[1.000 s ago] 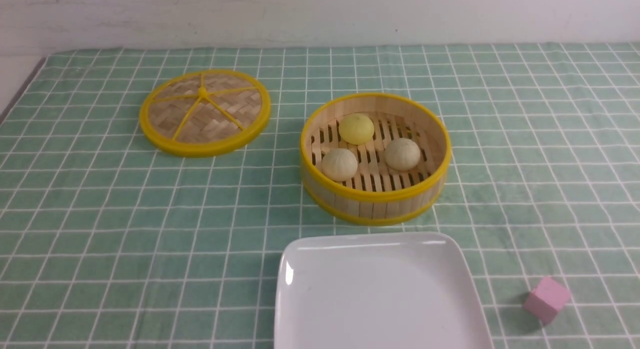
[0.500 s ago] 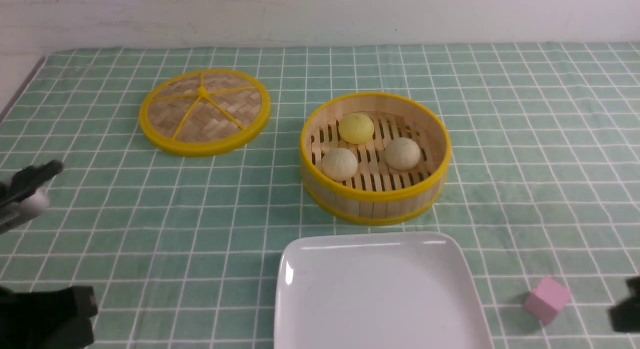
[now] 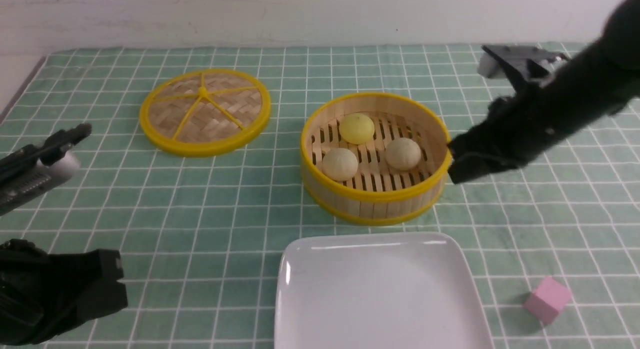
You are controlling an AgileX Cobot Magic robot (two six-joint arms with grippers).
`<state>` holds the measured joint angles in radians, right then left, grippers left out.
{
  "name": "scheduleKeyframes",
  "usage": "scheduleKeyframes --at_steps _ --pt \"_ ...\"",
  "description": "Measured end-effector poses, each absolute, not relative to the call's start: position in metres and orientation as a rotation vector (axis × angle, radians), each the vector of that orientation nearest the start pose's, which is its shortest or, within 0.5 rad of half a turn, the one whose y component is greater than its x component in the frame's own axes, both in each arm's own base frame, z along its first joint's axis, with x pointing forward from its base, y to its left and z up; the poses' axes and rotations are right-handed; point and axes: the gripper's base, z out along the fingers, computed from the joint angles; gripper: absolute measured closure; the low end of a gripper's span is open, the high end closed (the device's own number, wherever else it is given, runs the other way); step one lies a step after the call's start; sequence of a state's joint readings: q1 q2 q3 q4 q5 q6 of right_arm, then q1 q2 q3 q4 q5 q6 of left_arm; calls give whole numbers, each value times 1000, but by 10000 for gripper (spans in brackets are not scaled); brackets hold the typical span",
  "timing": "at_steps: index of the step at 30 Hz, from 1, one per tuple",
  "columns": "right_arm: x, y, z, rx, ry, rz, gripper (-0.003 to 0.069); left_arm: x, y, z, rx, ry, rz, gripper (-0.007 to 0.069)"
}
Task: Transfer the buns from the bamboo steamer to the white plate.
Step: 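Reach toward a bun in the bamboo steamer with the right gripper, then move the steamed bun from the bamboo steamer onto the white plate with the right gripper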
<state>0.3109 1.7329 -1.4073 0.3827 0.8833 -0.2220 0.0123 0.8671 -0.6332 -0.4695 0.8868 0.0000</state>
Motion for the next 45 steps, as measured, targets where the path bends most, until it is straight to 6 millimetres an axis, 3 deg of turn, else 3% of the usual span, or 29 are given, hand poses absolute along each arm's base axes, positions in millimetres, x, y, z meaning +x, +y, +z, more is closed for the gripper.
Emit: scheduleKeyframes --at_steps 7,12,15,18,20,22,26,28,30,31,34,35,37,38,39,41,45 --pt "418 175 251 -430 2605 248 374 146 -30 278 -270 2539 -572 601" --pt "443 183 221 -421 2619 222 306 146 -30 278 -270 2539 -572 591" --pt "446 186 207 -410 2647 243 340 146 -30 278 -270 2539 -572 587" --pt "446 189 206 -389 2657 288 556 146 -30 278 -270 2539 -572 580" --pt "445 190 209 -387 2659 304 615 146 -30 278 -270 2539 -572 576" --pt "440 189 218 -402 2674 314 638 146 -30 278 -270 2539 -572 573" --pt "414 182 268 -458 2684 341 638 146 -30 278 -270 2539 -572 567" --pt "390 175 306 -481 2667 383 638 146 -30 278 -270 2539 -572 564" --pt "368 170 325 -500 2666 436 638 146 -30 278 -270 2539 -572 561" --pt "340 166 335 -521 2671 515 638 146 -30 278 -270 2539 -572 557" --pt "311 164 322 -507 2715 620 638 146 -30 278 -270 2539 -572 550" --pt "301 165 305 -480 2756 664 638 146 -30 278 -270 2539 -572 549" --pt "297 165 295 -456 2767 681 638 146 -30 278 -270 2539 -572 547" --pt "289 166 270 -416 2800 699 637 146 -30 278 -270 2539 -572 544" --pt "289 167 268 -406 2793 698 636 146 -30 278 -270 2539 -572 543" --pt "283 168 233 -365 2817 673 621 146 -30 278 -270 2539 -572 536" --pt "285 168 204 -319 2835 631 540 146 -30 278 -270 2539 -572 530"
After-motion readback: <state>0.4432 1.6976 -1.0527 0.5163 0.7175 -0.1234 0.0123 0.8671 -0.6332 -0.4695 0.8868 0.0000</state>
